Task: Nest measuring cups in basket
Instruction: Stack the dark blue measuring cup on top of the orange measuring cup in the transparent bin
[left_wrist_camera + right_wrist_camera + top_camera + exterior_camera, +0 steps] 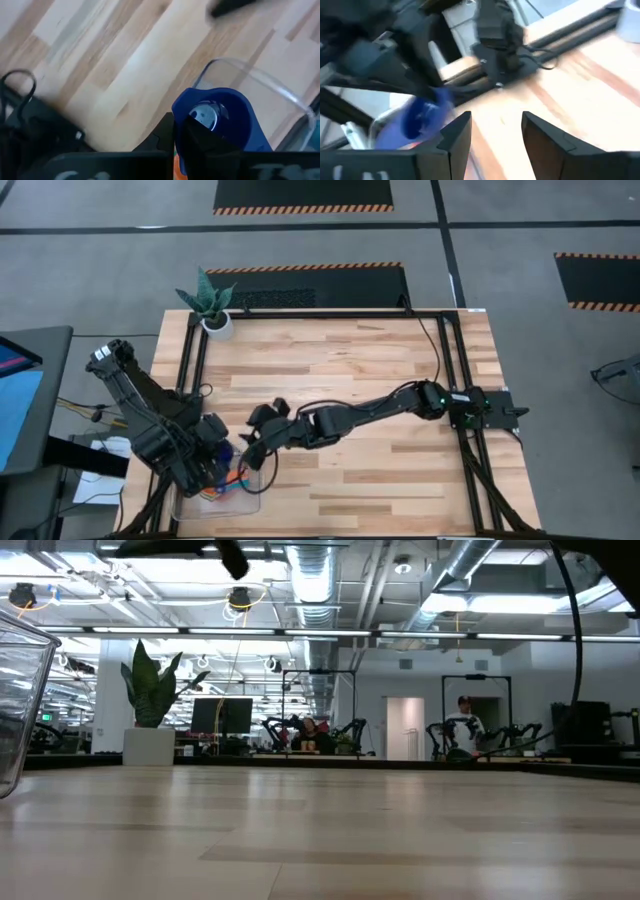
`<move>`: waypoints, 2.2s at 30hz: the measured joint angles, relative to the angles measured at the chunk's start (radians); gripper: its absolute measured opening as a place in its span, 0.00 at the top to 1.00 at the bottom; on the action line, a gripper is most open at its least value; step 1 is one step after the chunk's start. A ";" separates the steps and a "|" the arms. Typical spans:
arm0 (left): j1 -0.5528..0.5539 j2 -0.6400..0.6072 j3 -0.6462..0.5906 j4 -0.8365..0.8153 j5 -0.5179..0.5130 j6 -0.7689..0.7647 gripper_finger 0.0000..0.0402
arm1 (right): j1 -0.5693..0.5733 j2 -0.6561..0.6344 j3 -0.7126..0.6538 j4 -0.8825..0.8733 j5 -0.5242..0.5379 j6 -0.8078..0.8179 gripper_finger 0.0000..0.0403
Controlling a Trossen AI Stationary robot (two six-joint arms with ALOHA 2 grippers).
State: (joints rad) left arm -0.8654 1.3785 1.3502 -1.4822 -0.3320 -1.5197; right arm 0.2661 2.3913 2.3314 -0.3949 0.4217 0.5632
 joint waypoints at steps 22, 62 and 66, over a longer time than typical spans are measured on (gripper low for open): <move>-0.184 0.110 0.001 0.087 0.249 -0.834 1.00 | -0.092 -0.248 0.002 -0.849 0.054 -0.308 0.56; -0.105 0.259 0.115 -0.052 0.456 -0.804 1.00 | -0.089 -0.247 0.003 -1.006 0.050 -0.301 0.56; -0.111 0.274 0.115 -0.036 0.480 -0.850 1.00 | -0.087 -0.247 0.003 -0.998 0.050 -0.299 0.56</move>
State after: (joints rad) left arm -0.9766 1.6524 1.4651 -1.5181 0.1476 -2.3701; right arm 0.1795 2.1441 2.3341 -1.3930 0.4713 0.2642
